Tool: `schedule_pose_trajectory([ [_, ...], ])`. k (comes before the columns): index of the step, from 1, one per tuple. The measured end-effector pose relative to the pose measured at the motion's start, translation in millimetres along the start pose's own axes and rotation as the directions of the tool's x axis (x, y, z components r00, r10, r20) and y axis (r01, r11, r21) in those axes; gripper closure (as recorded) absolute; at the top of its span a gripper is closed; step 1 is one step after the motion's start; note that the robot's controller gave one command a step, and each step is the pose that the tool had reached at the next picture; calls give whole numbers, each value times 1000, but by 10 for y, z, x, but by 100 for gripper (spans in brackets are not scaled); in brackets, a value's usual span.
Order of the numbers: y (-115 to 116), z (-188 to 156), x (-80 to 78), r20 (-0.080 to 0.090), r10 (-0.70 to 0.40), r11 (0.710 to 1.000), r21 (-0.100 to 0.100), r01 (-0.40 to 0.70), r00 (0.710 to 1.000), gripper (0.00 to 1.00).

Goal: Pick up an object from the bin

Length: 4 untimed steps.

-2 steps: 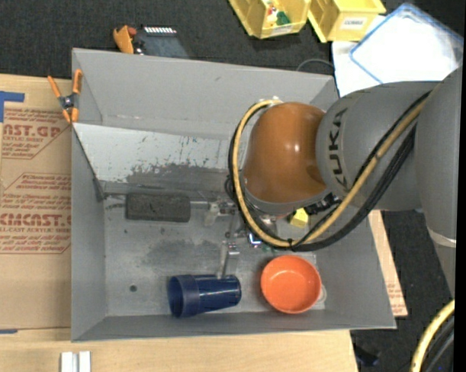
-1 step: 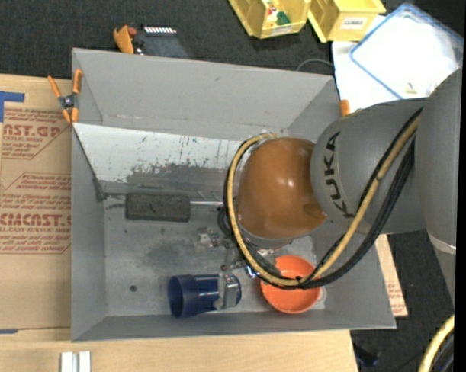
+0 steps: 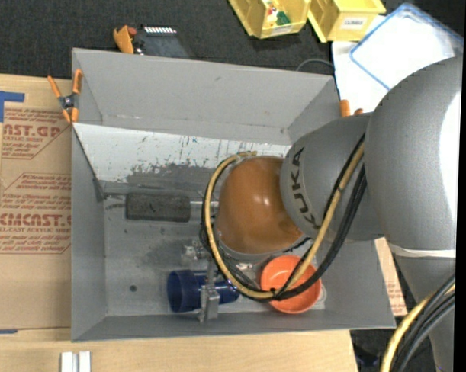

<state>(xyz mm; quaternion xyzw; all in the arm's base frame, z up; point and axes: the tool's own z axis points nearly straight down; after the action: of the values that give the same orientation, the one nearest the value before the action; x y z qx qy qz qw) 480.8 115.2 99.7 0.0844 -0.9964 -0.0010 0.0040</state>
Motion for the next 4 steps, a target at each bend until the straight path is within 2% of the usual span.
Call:
schedule_pose_trajectory([
  [1, 78, 279, -61, 31, -44, 999, 1, 44, 999, 0],
  [2, -82, 291, 4, 12, 23, 1000, -2, -23, 1000, 100],
  [3, -82, 291, 4, 12, 23, 1000, -3, -23, 1000, 100],
  [4, -81, 148, 24, 6, 23, 1000, -2, -23, 1000, 100],
])
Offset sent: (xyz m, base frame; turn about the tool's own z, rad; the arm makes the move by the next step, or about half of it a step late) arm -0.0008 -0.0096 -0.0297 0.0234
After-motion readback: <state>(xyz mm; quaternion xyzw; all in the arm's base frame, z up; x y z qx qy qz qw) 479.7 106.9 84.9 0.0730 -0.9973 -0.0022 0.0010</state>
